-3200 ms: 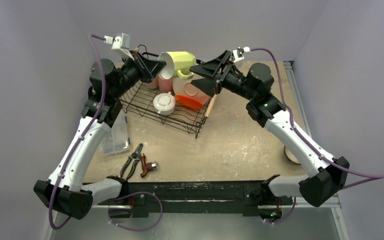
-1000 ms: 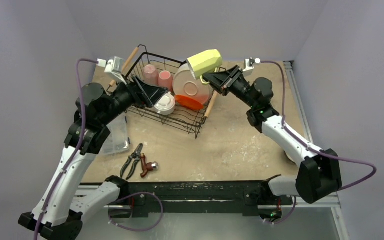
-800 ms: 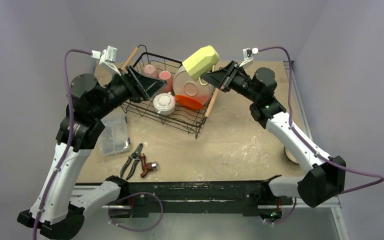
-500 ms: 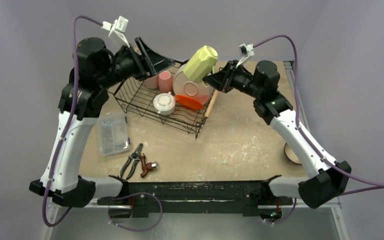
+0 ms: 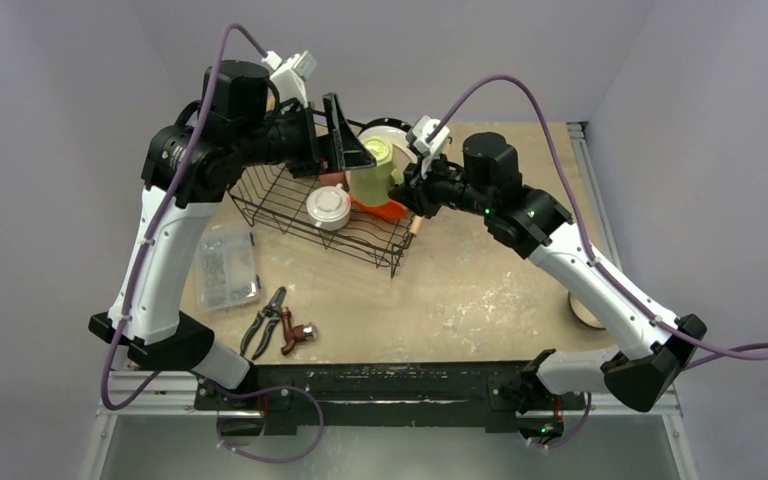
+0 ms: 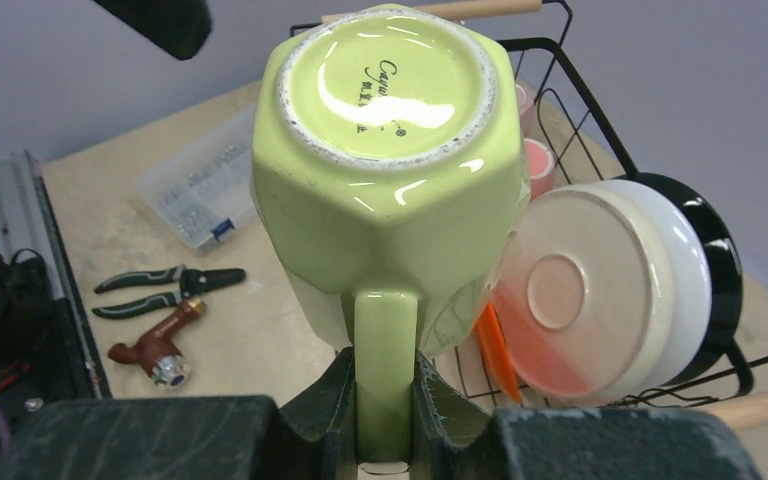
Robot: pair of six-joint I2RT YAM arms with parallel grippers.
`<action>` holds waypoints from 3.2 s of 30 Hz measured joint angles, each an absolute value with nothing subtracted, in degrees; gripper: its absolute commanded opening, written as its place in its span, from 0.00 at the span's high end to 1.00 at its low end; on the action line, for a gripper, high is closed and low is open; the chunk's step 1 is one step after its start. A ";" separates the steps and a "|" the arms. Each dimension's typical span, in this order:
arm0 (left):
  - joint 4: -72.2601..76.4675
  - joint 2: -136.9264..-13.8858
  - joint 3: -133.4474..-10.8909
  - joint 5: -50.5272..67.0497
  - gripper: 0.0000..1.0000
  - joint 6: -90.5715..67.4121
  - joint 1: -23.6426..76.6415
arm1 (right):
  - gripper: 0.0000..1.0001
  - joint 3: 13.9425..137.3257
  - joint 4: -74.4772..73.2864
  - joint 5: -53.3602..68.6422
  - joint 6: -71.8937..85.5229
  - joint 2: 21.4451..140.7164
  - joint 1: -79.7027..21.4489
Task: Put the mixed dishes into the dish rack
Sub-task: Turn the cup upside down in the dish rack.
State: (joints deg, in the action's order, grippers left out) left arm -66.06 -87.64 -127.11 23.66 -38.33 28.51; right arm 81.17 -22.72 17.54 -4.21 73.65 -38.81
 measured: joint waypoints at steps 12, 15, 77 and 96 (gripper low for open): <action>-79.77 -89.06 -134.15 10.02 0.00 -34.98 33.89 | 1.00 85.27 -26.79 5.39 -17.41 76.84 -46.98; -80.34 -90.21 -133.93 8.62 0.00 -36.14 33.89 | 1.00 85.30 -26.79 3.77 -19.20 76.88 -48.56; -66.39 -81.65 -104.71 2.22 1.00 -61.23 28.71 | 0.44 84.18 -20.23 -13.37 -28.36 82.06 -58.98; -67.75 -87.53 -113.45 -5.61 1.00 -48.64 20.95 | 0.03 79.02 -14.28 -23.03 -25.89 69.63 -58.98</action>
State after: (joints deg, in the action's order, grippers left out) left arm -67.75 -87.53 -113.45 -5.61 -48.64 20.95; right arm 79.02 -14.28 -23.03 -25.89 69.63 -58.98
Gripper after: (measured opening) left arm 0.739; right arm 0.952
